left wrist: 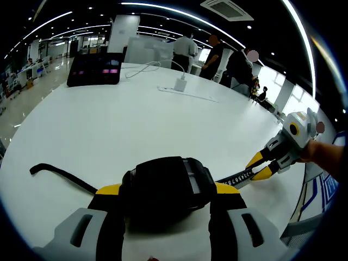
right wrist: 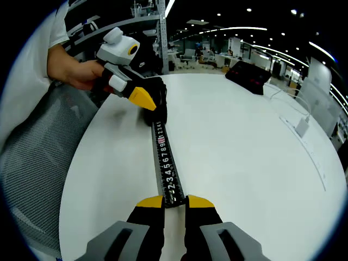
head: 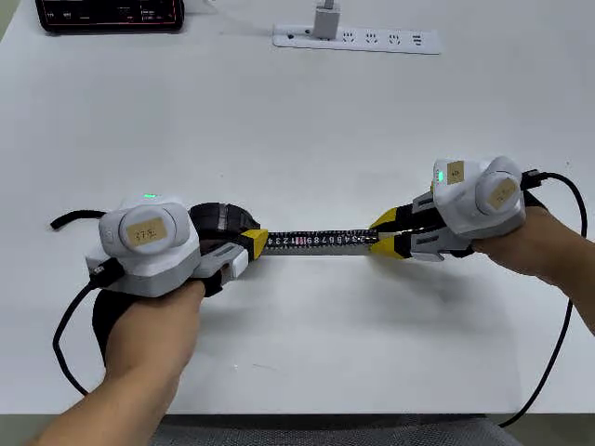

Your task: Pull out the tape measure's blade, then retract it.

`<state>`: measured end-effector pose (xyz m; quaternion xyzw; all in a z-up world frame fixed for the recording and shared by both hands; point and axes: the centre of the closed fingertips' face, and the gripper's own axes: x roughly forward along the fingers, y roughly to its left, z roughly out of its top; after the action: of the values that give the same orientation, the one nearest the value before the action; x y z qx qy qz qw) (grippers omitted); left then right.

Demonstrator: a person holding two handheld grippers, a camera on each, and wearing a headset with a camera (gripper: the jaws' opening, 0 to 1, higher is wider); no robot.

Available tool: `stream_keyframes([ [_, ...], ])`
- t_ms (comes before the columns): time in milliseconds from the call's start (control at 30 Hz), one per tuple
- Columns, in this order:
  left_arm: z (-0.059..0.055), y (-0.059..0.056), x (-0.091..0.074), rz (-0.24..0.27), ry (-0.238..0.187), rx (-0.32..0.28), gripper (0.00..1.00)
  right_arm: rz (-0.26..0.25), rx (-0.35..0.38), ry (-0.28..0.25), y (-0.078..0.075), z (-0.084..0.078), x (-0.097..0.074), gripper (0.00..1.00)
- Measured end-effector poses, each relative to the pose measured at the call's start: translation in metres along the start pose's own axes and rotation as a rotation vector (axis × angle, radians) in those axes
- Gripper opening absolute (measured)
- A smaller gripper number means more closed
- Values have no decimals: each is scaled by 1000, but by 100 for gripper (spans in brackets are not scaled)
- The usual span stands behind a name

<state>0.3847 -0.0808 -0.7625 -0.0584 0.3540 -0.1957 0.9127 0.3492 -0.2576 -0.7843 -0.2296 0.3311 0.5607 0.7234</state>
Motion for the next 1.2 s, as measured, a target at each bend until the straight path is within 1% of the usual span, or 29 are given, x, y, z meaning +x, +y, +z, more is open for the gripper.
stream_keyframes([
  [133,0,0,0,-1,-6,3,58,7,-1,-5,0,4,5,10],
  [367,1,1,1,-4,-4,0,58,22,-4,-24,2,15,15,10],
  [1200,1,1,0,-18,-6,-17,58,51,-19,-57,9,38,34,10],
])
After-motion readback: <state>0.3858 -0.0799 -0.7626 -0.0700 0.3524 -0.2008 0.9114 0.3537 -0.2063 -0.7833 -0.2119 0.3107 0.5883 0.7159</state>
